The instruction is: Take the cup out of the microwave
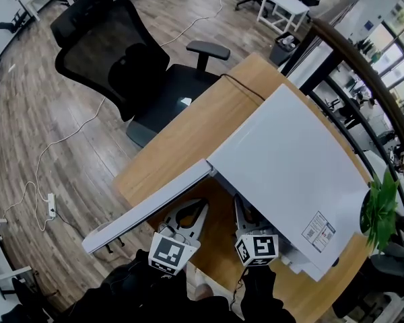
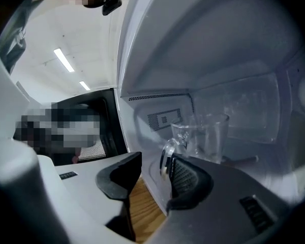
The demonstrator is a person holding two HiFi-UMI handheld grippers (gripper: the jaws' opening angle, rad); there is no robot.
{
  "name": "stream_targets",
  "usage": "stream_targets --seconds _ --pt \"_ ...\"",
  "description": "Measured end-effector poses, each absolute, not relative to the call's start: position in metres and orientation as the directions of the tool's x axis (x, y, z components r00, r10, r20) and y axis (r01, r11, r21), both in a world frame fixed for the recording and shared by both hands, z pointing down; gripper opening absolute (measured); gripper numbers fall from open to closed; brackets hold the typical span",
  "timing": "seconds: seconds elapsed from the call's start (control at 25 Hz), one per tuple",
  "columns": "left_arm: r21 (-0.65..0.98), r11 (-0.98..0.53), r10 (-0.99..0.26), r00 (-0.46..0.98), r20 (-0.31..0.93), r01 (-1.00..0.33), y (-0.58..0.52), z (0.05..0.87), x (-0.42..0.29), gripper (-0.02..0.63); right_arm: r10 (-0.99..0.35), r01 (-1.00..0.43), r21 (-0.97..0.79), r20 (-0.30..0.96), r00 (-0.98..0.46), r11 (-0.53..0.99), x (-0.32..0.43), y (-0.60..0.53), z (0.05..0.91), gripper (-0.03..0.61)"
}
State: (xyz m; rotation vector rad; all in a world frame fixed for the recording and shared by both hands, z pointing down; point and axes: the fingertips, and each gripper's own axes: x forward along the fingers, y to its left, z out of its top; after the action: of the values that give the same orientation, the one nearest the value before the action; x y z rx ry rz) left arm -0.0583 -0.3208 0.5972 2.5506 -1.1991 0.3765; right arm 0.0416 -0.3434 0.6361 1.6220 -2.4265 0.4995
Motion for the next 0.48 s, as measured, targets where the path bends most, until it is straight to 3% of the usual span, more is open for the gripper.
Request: stream_targets --seconds 0.28,0.48 --pt "0.158 -0.603 -0.705 0.616 0.352 -0.782 -0.3228 0.5957 -0.0642 0.031 -0.886 -0.948 -0.130 0.337 -0.319 0.292 0.0493 -0.3518 0.6343 0.029" --pt "0.158 -0.598 -0.709 0.611 0.352 -0.785 -0.3220 0.5951 -0.0688 0.031 -0.882 -0.944 -0.122 0.336 -0.330 0.306 0.0462 -0.3541 0.6335 0.018"
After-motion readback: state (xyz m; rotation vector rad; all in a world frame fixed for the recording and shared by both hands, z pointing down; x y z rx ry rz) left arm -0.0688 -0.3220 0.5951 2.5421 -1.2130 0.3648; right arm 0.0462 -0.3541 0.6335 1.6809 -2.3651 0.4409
